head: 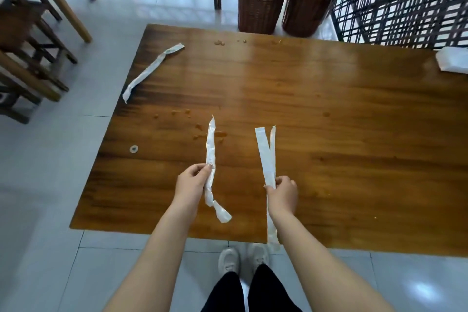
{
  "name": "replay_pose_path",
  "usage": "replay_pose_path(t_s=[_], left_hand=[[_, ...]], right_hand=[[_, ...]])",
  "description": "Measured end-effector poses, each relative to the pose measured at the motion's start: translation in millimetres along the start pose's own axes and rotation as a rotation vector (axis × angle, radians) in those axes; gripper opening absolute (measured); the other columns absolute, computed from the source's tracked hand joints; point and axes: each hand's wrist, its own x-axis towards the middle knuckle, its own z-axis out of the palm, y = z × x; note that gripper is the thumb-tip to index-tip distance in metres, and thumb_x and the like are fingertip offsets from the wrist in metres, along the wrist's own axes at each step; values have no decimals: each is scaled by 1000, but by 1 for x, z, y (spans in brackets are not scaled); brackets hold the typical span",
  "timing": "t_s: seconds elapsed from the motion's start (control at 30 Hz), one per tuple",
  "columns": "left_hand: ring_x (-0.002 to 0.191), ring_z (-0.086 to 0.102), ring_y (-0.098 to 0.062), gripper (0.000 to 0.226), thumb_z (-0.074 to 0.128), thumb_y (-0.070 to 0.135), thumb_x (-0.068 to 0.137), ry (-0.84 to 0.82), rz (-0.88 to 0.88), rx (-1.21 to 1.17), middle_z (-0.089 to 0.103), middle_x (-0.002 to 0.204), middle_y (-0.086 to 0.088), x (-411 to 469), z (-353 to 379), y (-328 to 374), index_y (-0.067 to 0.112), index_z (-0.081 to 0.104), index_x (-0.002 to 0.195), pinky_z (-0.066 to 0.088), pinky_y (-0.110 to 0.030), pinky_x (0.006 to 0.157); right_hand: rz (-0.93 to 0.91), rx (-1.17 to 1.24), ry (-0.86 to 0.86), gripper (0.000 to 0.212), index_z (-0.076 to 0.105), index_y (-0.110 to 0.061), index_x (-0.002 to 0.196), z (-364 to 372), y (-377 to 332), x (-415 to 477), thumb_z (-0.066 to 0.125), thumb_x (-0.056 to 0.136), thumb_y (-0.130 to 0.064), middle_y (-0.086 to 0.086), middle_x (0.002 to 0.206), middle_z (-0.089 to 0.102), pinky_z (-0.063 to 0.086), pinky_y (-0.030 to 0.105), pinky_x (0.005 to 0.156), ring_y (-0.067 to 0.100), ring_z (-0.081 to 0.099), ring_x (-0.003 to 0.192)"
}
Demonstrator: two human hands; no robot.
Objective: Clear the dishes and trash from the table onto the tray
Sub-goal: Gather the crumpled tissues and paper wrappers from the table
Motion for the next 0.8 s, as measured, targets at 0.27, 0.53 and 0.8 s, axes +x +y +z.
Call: replay_pose_path(t_s=[0.27,0.53,0.8], left_hand=[[83,58,-13,12,55,25,96,5,-10,18,64,90,1,0,10,-6,26,61,86,47,-23,66],[87,59,-15,10,54,26,96,-10,-51,37,64,94,0,-1,21,-15,24,63,92,48,-23,67],[91,59,-16,9,55,27,96,23,-48,28,64,96,0,0,26,-14,25,62,91,50,-26,74]], right_hand=[[-61,-76,37,14,59,-7,98,3,3,-4,55,96,-21,1,102,48,40,24,65,18,55,83],[-13,4,0,13,61,-8,94,4,7,0,51,98,-16,1,101,52,41,22,66,14,53,80],[185,479,-235,11,63,-12,98,-21,-4,9,64,91,-20,1,96,66,52,31,77,17,62,90]])
